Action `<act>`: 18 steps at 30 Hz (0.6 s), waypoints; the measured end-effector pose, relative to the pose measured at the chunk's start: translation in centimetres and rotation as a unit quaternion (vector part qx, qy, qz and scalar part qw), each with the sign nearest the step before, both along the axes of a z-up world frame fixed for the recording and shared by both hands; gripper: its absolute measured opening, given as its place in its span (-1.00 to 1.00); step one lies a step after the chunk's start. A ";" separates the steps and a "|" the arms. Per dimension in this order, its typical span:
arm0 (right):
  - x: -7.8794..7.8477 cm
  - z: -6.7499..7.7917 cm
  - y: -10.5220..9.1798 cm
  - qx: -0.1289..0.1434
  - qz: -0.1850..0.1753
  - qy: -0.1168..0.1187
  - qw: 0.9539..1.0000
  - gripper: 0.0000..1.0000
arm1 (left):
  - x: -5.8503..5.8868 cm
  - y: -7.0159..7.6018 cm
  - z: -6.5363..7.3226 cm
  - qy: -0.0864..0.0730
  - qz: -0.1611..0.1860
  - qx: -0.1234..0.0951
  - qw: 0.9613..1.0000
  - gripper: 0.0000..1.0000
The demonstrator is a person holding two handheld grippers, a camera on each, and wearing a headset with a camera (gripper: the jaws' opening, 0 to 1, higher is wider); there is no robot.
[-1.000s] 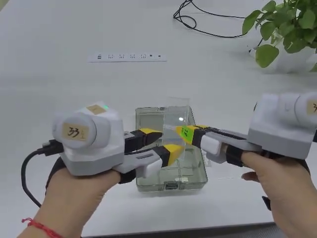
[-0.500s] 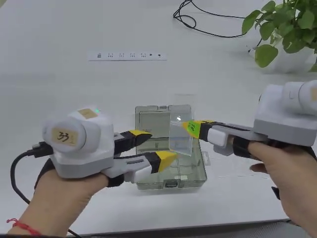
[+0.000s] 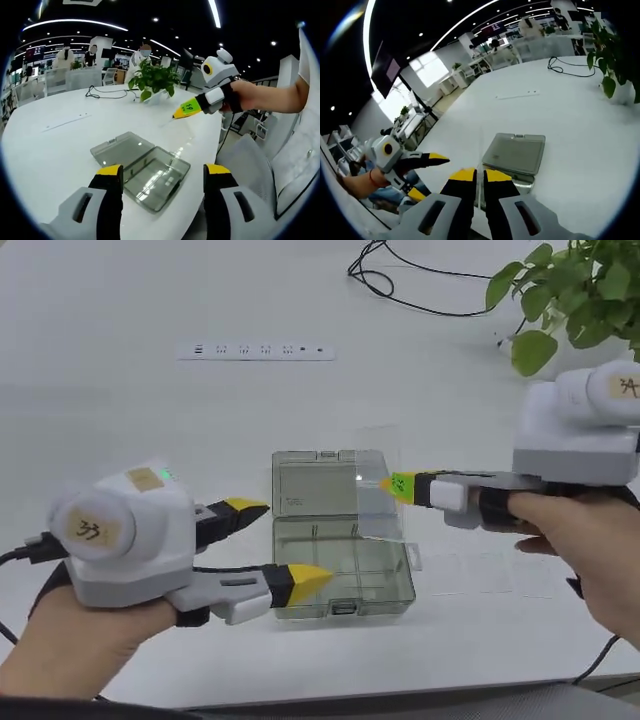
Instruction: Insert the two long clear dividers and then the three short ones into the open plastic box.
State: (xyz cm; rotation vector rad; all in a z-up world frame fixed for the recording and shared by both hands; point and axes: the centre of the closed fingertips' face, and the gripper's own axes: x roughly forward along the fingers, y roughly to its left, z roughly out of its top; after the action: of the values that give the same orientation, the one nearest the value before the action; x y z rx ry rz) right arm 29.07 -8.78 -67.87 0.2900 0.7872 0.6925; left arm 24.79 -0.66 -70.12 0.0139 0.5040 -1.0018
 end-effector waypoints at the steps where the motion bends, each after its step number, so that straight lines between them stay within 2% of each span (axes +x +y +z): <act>1: 0.1 -0.3 -0.1 -0.005 -0.001 0.009 1.000 -0.86 | 0.0 0.1 0.0 -0.001 -0.002 0.001 1.000 0.32; 3: 0.2 -0.7 -0.3 -0.011 -0.004 0.024 1.000 -0.86 | -0.1 0.2 -0.1 -0.002 -0.003 0.003 1.000 0.37; 7: 0.6 -1.5 -0.9 -0.029 -0.011 0.054 0.998 -0.87 | -0.2 0.4 -0.2 -0.012 -0.016 0.010 1.000 0.54; 9: 0.7 -2.1 -1.2 -0.031 -0.019 0.083 0.996 -0.87 | -0.2 0.5 -0.2 -0.017 -0.021 0.012 1.000 0.63; 13: 0.5 -2.8 -1.2 -0.044 -0.021 0.107 0.993 -0.87 | -0.5 0.7 -0.6 -0.024 -0.034 0.019 0.999 0.79; 16: 0.3 -3.3 -1.1 -0.046 -0.026 0.135 0.989 -0.87 | -0.6 0.9 -0.9 -0.030 -0.041 0.024 0.998 0.85; 18: 0.2 -3.6 -1.0 -0.051 -0.030 0.146 0.987 -0.87 | -0.7 1.0 -1.0 -0.028 -0.044 0.022 0.998 0.88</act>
State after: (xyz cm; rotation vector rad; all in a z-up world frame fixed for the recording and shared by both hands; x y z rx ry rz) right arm 29.26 -9.81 -71.47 0.3262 1.0860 0.5573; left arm 24.12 0.38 -71.15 0.1046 0.4776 -1.0722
